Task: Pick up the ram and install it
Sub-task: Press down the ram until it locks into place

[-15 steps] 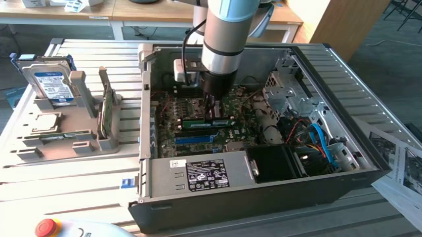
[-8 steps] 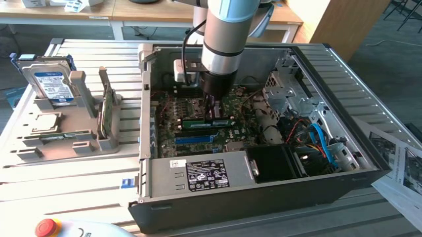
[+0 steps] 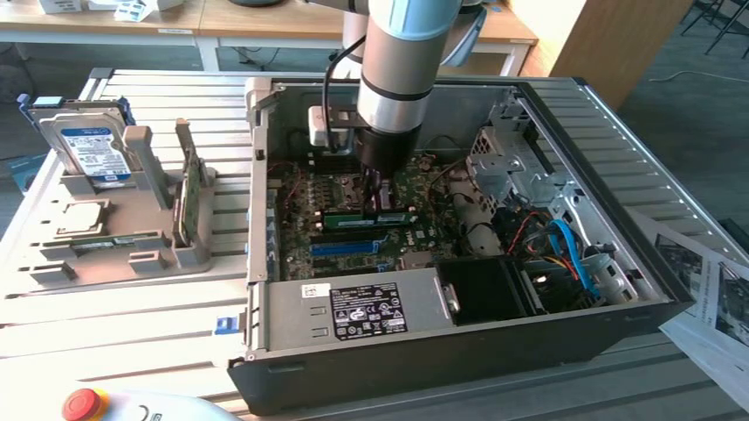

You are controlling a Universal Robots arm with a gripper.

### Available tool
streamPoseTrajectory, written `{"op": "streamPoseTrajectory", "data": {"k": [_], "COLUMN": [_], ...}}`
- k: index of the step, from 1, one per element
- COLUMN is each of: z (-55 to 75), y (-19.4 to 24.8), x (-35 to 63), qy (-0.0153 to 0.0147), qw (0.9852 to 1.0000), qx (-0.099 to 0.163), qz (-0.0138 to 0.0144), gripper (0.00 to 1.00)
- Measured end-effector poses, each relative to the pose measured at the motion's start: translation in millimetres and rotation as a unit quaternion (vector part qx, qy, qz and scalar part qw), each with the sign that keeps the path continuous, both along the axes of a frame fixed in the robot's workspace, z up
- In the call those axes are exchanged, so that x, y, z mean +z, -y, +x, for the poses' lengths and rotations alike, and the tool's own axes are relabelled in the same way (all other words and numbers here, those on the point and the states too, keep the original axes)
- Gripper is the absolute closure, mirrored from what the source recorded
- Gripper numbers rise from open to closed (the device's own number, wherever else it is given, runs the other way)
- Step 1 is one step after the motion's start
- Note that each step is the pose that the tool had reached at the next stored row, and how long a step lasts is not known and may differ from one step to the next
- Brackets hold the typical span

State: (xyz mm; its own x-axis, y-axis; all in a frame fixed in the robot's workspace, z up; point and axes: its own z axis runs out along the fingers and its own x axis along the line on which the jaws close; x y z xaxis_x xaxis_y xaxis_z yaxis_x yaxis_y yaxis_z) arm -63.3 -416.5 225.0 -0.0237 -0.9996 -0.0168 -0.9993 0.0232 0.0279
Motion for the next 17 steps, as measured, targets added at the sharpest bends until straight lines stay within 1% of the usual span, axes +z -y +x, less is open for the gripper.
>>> {"op": "streamPoseTrajectory", "data": {"k": [17], "z": [-0.1], "y": [0.0], "x": [-0.9], "qy": [0.0000], "qw": [1.0000], "qx": [0.000], "qz": [-0.0001], "gripper": [0.89]}}
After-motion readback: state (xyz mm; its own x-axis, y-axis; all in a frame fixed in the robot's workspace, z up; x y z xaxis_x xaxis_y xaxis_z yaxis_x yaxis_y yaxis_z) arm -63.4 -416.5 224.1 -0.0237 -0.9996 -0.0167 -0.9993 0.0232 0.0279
